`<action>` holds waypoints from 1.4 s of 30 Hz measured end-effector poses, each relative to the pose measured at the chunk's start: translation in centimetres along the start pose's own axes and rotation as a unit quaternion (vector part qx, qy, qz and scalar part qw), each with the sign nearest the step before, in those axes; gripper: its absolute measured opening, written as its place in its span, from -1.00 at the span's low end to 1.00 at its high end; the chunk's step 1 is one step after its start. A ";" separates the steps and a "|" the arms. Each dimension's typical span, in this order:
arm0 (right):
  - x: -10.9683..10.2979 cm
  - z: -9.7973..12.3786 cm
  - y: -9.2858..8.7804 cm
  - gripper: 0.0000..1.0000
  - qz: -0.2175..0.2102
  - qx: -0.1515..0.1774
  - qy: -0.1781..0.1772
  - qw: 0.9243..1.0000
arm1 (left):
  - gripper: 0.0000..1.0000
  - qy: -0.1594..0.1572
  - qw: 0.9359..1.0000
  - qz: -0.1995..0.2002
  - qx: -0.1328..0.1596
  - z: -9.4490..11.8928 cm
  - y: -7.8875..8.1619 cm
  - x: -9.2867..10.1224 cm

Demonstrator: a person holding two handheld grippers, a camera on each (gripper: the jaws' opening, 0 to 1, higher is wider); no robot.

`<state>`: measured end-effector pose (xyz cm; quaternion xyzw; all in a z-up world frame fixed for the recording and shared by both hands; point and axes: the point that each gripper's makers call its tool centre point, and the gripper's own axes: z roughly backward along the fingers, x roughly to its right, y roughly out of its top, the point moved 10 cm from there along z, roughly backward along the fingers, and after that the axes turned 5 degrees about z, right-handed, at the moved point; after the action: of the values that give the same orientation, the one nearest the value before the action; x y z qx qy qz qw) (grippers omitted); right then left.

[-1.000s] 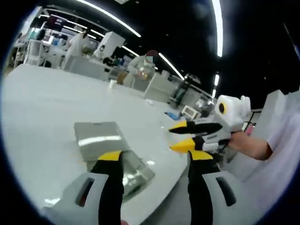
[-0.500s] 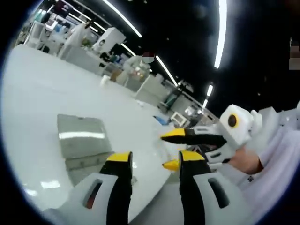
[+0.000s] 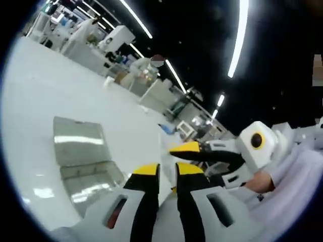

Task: Insert the divider into the dual guide fixture by aligning both edges with the guide slots and pushing it downward to the bottom, including one-sided entry, uneven engagement, binding, and posture correction.

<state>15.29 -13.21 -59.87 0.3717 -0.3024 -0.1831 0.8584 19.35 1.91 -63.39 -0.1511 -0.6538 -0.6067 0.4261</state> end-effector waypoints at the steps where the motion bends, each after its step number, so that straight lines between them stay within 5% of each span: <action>1: -0.1 0.0 0.0 -0.41 0.001 0.001 0.001 1.000 | -0.90 0.000 1.000 0.003 -0.002 0.0 0.0 0.0; 10: -0.3 0.1 0.1 -0.42 0.033 0.011 -0.005 0.999 | -1.00 -0.010 0.997 0.074 -0.001 0.2 0.0 -0.2; 19: 0.0 0.1 0.3 -0.40 0.032 0.024 0.016 0.999 | -1.00 -0.011 0.998 0.067 0.014 0.9 0.7 -0.3; 27: 2.4 1.2 0.2 -0.46 -0.067 0.055 0.078 0.993 | -1.00 -0.016 0.999 0.033 0.004 1.9 1.0 -0.7; 31: 3.9 1.8 -0.4 -0.48 -0.120 0.065 0.149 0.979 | -1.00 -0.042 0.999 0.015 -0.008 2.3 1.1 -0.3; 32: 4.0 1.9 -0.7 -0.49 -0.134 0.071 0.188 0.970 | -1.00 -0.048 0.999 0.012 -0.010 2.3 1.1 -0.2; 36: 4.4 2.0 -1.5 -0.62 -0.191 0.073 0.250 0.946 | -1.00 -0.079 0.997 0.000 -0.020 2.3 1.2 0.6; 40: 4.4 1.9 -1.7 -0.59 -0.196 0.073 0.274 0.939 | -1.00 -0.094 0.995 -0.010 -0.032 2.0 1.3 1.1; 42: 4.3 1.8 -1.4 -0.58 -0.213 0.085 0.290 0.929 | -1.00 -0.099 0.994 -0.013 -0.037 1.7 1.4 1.3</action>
<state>17.21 -17.44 -58.26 0.5361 0.0315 -0.2192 0.8146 18.90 3.40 -61.31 -0.2172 -0.6717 -0.6183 0.3454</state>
